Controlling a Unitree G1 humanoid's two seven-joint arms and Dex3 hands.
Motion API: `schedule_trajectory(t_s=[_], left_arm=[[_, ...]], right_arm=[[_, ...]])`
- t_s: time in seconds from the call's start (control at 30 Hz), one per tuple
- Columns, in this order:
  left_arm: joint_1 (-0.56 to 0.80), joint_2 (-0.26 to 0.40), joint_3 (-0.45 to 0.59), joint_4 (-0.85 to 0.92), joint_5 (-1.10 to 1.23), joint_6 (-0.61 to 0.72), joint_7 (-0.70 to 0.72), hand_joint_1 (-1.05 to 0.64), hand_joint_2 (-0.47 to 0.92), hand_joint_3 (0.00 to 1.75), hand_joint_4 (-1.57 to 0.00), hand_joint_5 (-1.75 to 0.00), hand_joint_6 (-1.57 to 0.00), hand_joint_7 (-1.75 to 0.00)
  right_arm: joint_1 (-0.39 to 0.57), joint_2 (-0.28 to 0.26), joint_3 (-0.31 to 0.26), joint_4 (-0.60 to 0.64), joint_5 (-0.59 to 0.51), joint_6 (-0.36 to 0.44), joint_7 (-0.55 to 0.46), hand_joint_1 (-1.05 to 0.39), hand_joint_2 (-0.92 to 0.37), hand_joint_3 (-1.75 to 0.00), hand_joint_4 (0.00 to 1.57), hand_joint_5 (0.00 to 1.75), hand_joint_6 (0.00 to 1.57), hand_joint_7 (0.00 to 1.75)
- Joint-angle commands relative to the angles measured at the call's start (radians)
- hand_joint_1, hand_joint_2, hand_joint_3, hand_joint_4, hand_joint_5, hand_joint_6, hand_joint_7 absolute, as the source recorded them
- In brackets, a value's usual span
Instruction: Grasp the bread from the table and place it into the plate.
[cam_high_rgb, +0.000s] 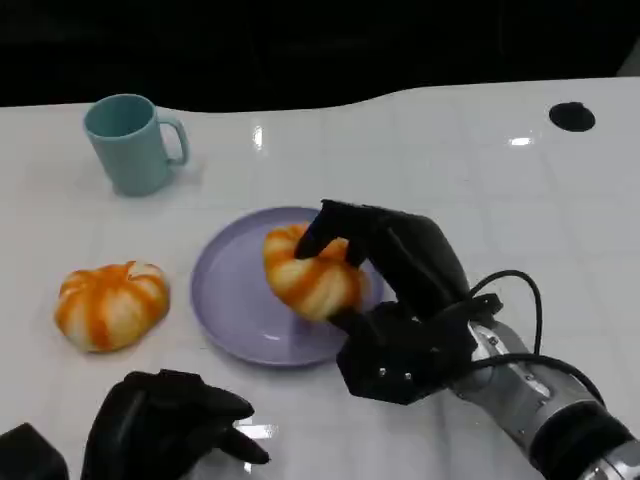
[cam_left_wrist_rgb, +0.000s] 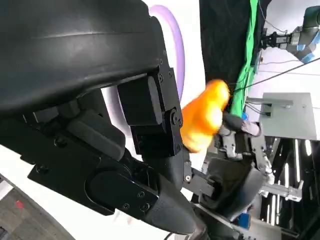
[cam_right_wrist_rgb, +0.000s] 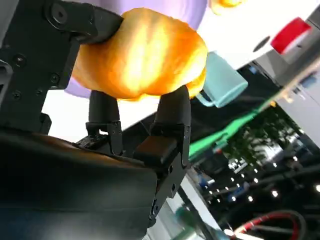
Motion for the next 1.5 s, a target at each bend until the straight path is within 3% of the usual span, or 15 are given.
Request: schedule_trajectory(t_s=[0.03, 0.1, 0.2, 0.33, 0.53, 0.9, 1.07, 1.2, 1.33, 1.43, 1.5], left_arm=[[-0.001, 0.012, 0.004, -0.002, 0.003, -0.005, 0.008, -1.05, 0.76, 0.0, -1.57, -0.37, -1.57, -0.16], [-0.001, 0.011, 0.004, -0.002, 0.002, -0.003, 0.006, -1.05, 0.76, 0.0, -1.57, -0.37, -1.57, -0.15], [-0.001, 0.012, 0.003, -0.002, 0.005, -0.006, 0.009, -1.05, 0.76, 0.0, -1.57, -0.37, -1.57, -0.15], [0.0, 0.013, 0.002, -0.006, 0.005, -0.001, 0.007, -1.05, 0.76, 0.0, -1.57, -0.37, -1.57, -0.15], [-0.002, 0.012, 0.003, 0.003, 0.016, -0.016, 0.012, -1.05, 0.77, 0.0, -1.57, -0.37, -1.57, -0.15], [-0.007, 0.01, 0.002, 0.014, 0.029, -0.03, 0.015, -1.05, 0.76, 0.0, -1.57, -0.37, -1.57, -0.15], [-0.01, 0.01, 0.004, 0.019, 0.031, -0.029, 0.02, -1.05, 0.77, 0.0, -1.57, -0.36, -1.57, -0.15], [-0.013, 0.01, 0.003, 0.024, 0.027, -0.028, 0.017, -1.05, 0.77, 0.0, -1.57, -0.36, -1.57, -0.15], [-0.014, 0.009, 0.001, 0.027, 0.03, -0.03, 0.021, -1.05, 0.77, 0.0, -1.57, -0.36, -1.57, -0.15], [-0.012, 0.009, 0.0, 0.021, 0.033, -0.025, 0.028, -1.05, 0.77, 0.0, -1.57, -0.36, -1.57, -0.15], [-0.01, 0.009, -0.002, 0.017, 0.035, -0.021, 0.031, -1.05, 0.77, 0.0, -1.57, -0.36, -1.57, -0.16]], right_arm=[[-0.026, -0.019, 0.018, -0.017, -0.002, 0.027, 0.075, -0.15, -0.46, -0.91, 0.38, 0.7, 0.56, 0.32], [-0.019, -0.032, 0.028, -0.041, -0.011, 0.046, 0.107, -0.23, -0.55, -0.72, 0.21, 0.57, 0.49, 0.15], [-0.006, -0.05, 0.042, -0.083, -0.014, 0.074, 0.151, -0.31, -0.72, -0.42, 0.04, 0.59, 0.42, 0.04], [0.028, -0.075, 0.042, -0.166, 0.007, 0.109, 0.24, -0.38, -0.86, -0.17, 0.0, 0.45, 0.32, 0.01], [0.102, -0.125, 0.026, -0.309, 0.026, 0.128, 0.318, -0.4, -0.91, -0.09, 0.0, 0.39, 0.3, 0.0], [0.271, -0.238, -0.043, -0.554, 0.135, 0.082, 0.423, -0.34, -0.92, -0.03, 0.01, 0.51, 0.35, 0.02], [0.388, -0.272, -0.088, -0.667, 0.213, 0.043, 0.456, -0.28, -0.92, -0.06, 0.15, 0.59, 0.44, 0.06], [0.465, -0.262, -0.129, -0.677, 0.299, -0.04, 0.452, -0.21, -0.92, -0.06, 0.32, 0.66, 0.57, 0.11], [0.539, -0.253, -0.162, -0.702, 0.452, -0.066, 0.517, -0.17, -0.91, -0.12, 0.42, 0.82, 0.68, 0.16], [0.609, -0.25, -0.188, -0.766, 0.584, -0.02, 0.585, -0.14, -0.63, -0.71, 0.45, 1.07, 0.75, 0.3], [0.648, -0.252, -0.206, -0.81, 0.637, 0.01, 0.616, -0.15, -0.59, -0.84, 0.48, 1.12, 0.77, 0.38]])
